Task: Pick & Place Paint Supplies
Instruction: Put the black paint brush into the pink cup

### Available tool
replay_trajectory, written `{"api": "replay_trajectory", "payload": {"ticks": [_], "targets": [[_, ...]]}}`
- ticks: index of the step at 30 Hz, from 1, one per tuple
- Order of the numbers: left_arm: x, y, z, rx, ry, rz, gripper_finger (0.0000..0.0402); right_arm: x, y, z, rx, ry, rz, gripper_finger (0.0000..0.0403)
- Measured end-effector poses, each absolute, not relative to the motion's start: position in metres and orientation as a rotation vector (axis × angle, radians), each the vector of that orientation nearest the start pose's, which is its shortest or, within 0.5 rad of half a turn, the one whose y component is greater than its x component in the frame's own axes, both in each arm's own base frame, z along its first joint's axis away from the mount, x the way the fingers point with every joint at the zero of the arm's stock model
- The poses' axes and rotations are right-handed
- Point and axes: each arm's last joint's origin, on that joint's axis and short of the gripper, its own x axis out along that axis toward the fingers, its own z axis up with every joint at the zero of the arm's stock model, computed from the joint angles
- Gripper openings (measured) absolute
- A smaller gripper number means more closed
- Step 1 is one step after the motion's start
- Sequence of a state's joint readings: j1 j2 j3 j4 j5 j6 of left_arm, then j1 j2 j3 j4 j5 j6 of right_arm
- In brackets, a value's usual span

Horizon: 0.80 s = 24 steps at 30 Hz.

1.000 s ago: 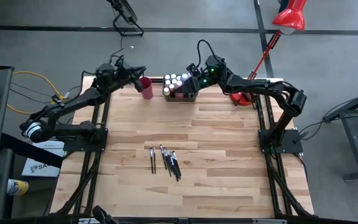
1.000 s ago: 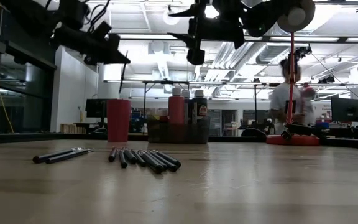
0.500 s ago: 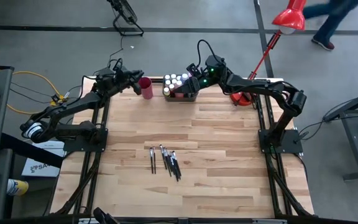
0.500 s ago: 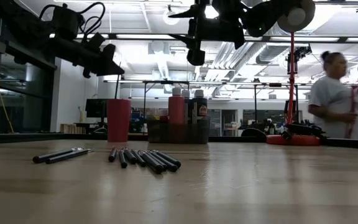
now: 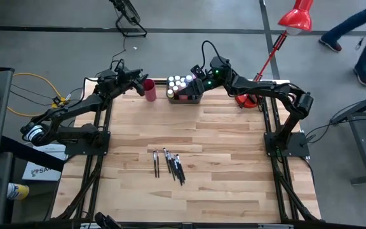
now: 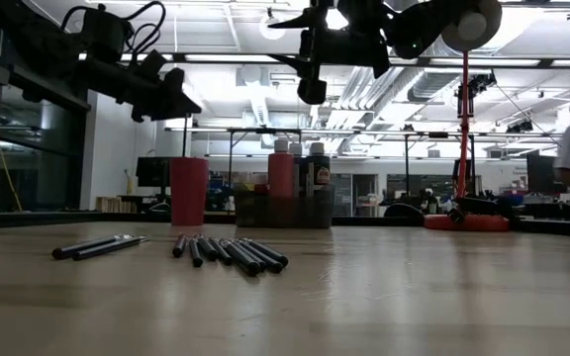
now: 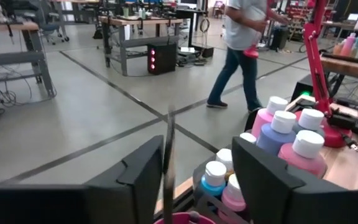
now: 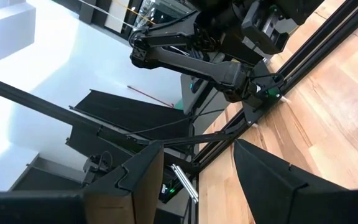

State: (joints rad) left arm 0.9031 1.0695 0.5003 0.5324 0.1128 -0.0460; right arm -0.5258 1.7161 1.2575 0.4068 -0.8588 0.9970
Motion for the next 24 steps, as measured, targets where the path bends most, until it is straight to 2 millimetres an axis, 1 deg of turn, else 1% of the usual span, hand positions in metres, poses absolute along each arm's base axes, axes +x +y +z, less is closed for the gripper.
{"api": "replay_trajectory", "payload": {"ticks": [6,10,14,17,21,24], "targets": [[0.144,0.177,0.250,-0.118,-0.003,0.778,0.0262,0.350,-0.177,0.305,1.026,0.196,0.268,0.0190],[0.144,0.177,0.250,-0.125,-0.005,0.776,0.0294,0.350,-0.177,0.305,1.036,0.196,0.266,0.0190],[0.145,0.177,0.252,-0.121,-0.012,0.750,0.0300,0.348,-0.176,0.308,1.045,0.195,0.266,0.0190],[0.147,0.177,0.259,-0.082,-0.030,0.713,0.0301,0.344,-0.169,0.320,1.019,0.166,0.267,0.0190],[0.149,0.177,0.269,-0.018,-0.047,0.657,0.0301,0.335,-0.152,0.337,0.963,0.165,0.219,0.0184],[0.151,0.177,0.277,0.046,-0.044,0.602,0.0301,0.330,-0.133,0.341,0.940,0.219,0.140,0.0175]]}}
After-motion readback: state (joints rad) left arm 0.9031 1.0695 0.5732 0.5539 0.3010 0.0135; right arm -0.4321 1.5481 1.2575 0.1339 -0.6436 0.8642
